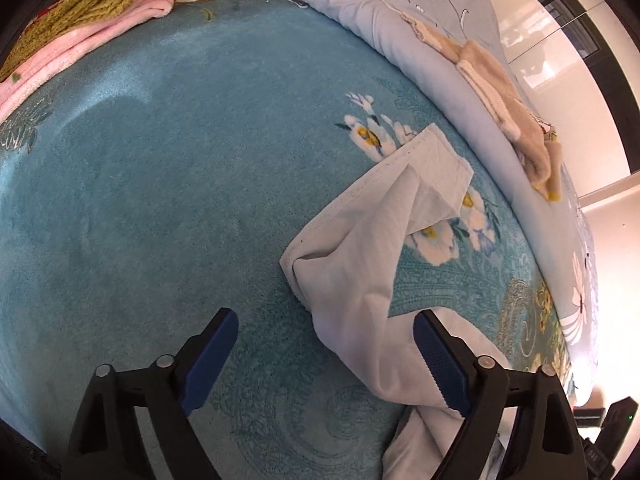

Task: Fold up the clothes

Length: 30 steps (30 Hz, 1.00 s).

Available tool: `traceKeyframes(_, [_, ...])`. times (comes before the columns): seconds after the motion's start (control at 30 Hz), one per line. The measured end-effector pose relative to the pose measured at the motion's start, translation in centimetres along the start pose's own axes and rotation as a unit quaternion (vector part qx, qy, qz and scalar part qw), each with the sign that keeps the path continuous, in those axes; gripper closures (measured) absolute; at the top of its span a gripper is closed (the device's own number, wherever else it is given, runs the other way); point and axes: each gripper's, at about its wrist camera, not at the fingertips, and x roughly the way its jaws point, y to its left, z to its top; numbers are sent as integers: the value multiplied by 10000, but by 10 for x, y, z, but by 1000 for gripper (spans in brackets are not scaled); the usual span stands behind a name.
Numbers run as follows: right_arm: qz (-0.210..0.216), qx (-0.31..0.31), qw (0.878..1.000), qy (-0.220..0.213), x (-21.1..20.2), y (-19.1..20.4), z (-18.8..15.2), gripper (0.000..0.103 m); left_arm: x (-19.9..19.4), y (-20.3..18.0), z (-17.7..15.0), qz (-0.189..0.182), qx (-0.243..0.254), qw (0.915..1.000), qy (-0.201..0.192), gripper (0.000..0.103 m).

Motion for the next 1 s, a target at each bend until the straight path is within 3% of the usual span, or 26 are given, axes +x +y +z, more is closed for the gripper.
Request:
traceKeyframes(0.07, [-2,259,9997,25,-1,-22,-12,32,6,4,-1,54,-83,9999,136,44])
traceKeyframes(0.2, [-163,423,9989,85,5,-39,-22,32,8,11,-3,-87,-264,9994,194,63])
traceKeyframes(0.27, [-175,486,9986,128,9,-45,-23,32,5,12,-4,-172,-298,9993,160,82])
traceKeyframes(0.33, [-165,551,9982,178,13,-48,-25,32,-2,13,-4,-185,-320,9993,31,90])
traceKeyframes(0.43, [-119,594,9978,252,16,-47,-26,32,-25,17,0,-351,-396,9974,-493,95])
traceKeyframes(0.53, [-67,486,9986,177,13,-39,-26,32,-68,29,4,-710,-616,9852,-1431,96])
traceKeyframes(0.63, [174,279,9994,129,11,-24,-25,32,-85,53,8,-512,-956,9805,-1640,96])
traceKeyframes(0.7, [204,100,9996,189,17,-12,-26,32,-73,76,8,-466,-1523,9788,-1288,96])
traceKeyframes(0.8, [63,-160,9995,282,29,5,-27,33,-54,103,2,-487,-2297,9691,-762,96])
traceKeyframes(0.9, [2,-251,9992,317,32,9,-31,39,-52,104,-3,-592,-2455,9656,-614,94])
traceKeyframes(1.0, [-42,-192,9996,222,23,6,-33,44,-53,101,-8,-616,-2431,9674,-352,77])
